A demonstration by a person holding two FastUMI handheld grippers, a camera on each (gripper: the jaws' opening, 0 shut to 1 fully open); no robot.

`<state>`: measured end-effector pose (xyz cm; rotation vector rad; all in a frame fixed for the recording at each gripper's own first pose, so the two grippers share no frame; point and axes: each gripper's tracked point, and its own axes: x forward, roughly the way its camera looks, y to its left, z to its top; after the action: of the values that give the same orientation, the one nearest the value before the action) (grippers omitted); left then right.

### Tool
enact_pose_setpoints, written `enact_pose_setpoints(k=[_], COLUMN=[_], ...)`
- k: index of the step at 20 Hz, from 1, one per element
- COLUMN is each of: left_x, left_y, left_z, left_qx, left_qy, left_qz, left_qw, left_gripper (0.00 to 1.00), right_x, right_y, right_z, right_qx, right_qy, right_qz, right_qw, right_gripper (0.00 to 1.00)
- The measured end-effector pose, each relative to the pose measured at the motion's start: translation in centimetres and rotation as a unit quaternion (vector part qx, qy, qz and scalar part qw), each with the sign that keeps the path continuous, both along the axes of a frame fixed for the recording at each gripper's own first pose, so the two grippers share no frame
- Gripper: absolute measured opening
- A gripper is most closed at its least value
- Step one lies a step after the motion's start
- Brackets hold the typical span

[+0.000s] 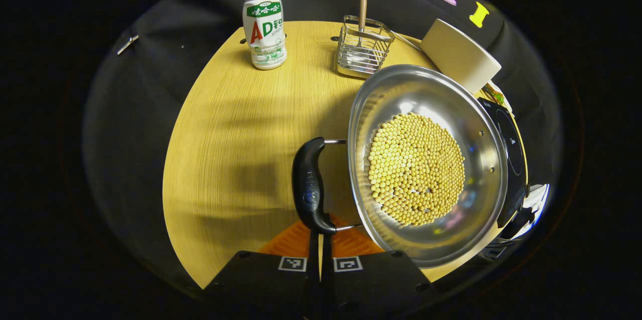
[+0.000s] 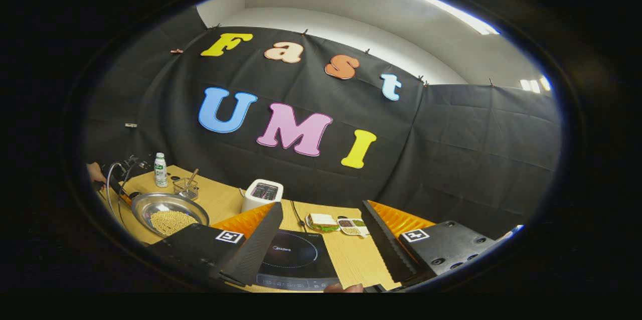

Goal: First push the handle of the pot to place it horizontally, then grasp the pot with both hands and set it on the induction cooktop.

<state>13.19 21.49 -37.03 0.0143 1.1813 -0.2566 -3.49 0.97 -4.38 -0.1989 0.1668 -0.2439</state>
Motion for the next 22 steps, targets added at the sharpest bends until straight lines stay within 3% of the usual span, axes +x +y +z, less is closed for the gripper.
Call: enact_pose_setpoints(k=[4,9,13,16,20,21,22], left_x=[0.1,-0.2,-1.2,-2.1,-1.8,-1.7,-1.6], left_y=[-0.1,1.1,1.7,1.3,2.2,2.1,2.0], left_z=[0.5,3.5,7.5,11.1,15.9,16.6,17.0], left_qx=[-0.005,0.003,0.018,-0.003,-0.009,-0.013,-0.014], left_qy=[-0.014,-0.113,-0.215,-0.263,-0.340,-0.353,-0.362], left_qz=[0.003,0.033,0.044,0.049,0.066,0.063,0.063], left_qw=[1.000,0.993,0.976,0.964,0.938,0.933,0.930], left_gripper=[0.05,0.05,0.05,0.07,0.06,0.07,0.17], right_x=[0.2,0.4,1.0,1.5,2.8,3.2,3.5], right_y=[0.1,0.4,0.7,1.0,1.8,2.2,2.5], right_z=[-0.5,-2.0,-2.8,-3.2,-4.2,-4.6,-5.0], right_qx=[0.003,0.018,0.025,0.025,0.026,0.029,0.033], right_qy=[0.006,0.021,0.028,0.032,0.040,0.044,0.051], right_qz=[0.000,0.004,0.014,0.022,0.037,0.042,0.046], right_qw=[1.000,1.000,0.999,0.999,0.998,0.998,0.997], right_gripper=[0.98,0.98,0.98,0.98,0.98,0.98,0.98])
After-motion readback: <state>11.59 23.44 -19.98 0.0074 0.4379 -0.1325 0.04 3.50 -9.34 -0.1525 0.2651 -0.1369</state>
